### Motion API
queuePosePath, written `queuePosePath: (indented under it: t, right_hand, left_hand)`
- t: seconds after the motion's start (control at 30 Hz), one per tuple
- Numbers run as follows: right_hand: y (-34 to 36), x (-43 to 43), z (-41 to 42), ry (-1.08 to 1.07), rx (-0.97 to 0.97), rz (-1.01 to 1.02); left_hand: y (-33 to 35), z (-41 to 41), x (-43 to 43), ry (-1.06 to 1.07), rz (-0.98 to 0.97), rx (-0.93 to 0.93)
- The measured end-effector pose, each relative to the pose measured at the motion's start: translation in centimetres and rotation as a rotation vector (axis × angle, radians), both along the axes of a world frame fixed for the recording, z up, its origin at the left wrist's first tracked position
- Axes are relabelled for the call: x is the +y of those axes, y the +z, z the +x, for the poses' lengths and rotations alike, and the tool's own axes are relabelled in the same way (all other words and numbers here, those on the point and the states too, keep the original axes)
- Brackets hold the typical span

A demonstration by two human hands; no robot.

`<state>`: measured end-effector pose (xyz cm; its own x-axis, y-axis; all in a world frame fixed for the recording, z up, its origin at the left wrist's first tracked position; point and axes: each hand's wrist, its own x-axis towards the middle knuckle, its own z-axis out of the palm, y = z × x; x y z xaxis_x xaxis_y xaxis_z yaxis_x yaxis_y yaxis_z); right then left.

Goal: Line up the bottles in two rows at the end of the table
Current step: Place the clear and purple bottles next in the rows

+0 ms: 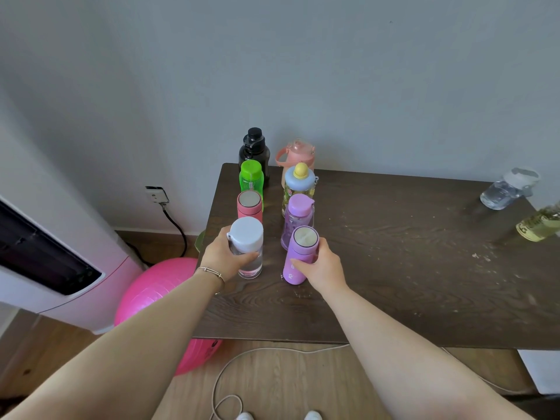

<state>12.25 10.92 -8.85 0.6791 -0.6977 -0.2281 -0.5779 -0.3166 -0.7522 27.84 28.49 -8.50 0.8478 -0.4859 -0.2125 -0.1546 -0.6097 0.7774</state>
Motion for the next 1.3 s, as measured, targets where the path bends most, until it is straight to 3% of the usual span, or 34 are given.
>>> queuePosePath:
  t: [0.63,0.87,1.0,1.17,1.3]
  right_hand:
    - [1.4,0.7,-1.0,0.073,-0.048,-0.048]
    - [4.5,0.5,-1.4,0.142,-0.04,-0.218]
    - [6.2,-0.4,-2.2,0.184,-0.01,-0.393]
    - [7.6,-3.8,-4.6,0.24,0.197,-0.751]
    - [8.1,-7.3,-7.8,0.226,0.297,-0.824]
  left_hand:
    - [1.2,-0.4,0.7,-0.018,0.024,0.059]
    - [4.1,-0.8,0.3,-0.168,0.141,-0.174]
    - [6.4,-1.4,-0.4,-0.274,0.337,-0.447]
    - [9.1,-3.2,-3.0,-0.423,0.469,-0.711]
    - [10.6,-6.7,-6.9,-0.499,0.53,-0.797]
